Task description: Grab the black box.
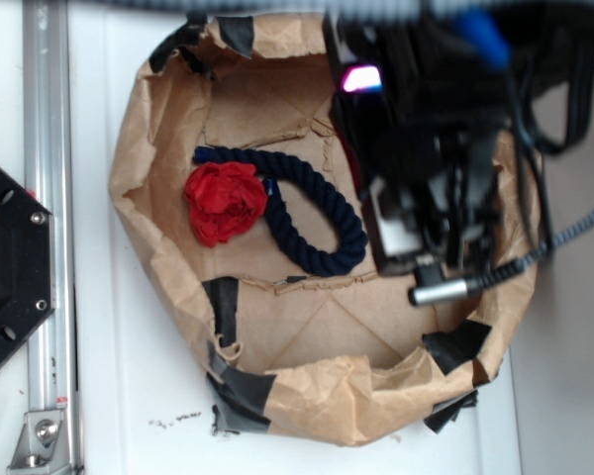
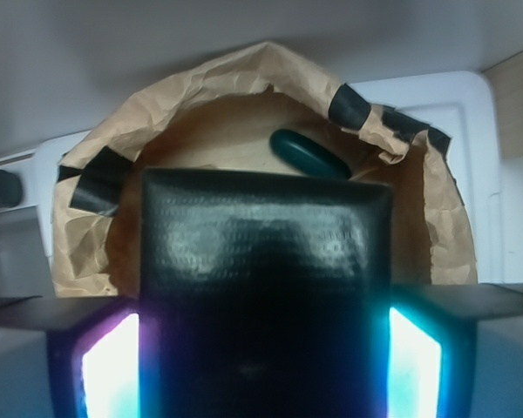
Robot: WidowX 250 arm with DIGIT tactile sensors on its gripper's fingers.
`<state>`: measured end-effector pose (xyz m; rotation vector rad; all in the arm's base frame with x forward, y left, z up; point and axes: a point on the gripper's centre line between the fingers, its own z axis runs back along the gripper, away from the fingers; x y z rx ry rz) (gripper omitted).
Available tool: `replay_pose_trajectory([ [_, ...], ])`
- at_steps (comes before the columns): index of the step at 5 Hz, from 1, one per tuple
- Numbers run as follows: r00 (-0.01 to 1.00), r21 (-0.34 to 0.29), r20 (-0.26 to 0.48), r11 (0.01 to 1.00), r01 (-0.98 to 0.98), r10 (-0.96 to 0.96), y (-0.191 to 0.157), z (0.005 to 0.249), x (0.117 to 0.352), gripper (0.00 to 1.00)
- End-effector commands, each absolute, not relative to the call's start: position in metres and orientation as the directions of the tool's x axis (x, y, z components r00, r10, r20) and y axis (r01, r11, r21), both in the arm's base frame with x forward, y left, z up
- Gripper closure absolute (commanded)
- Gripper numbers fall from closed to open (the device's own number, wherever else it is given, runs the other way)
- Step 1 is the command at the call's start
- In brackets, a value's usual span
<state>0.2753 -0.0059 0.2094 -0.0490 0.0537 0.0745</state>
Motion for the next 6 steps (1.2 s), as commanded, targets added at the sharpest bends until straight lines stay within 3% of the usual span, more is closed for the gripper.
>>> replay_pose_trajectory([
  [1,0.992,0.003,0.104,0.998,-0.065,0.064,-0.003,0.215,0.244,1.0],
  [2,0.989,-0.023,0.114,0.996,-0.089,0.091,0.009,0.217,0.231,1.0],
  [4,0.986,-0.01,0.083,0.989,-0.146,0.146,0.016,0.22,0.247,1.0],
  [6,0.981,0.03,0.112,0.986,-0.162,0.158,0.006,0.217,0.259,1.0],
])
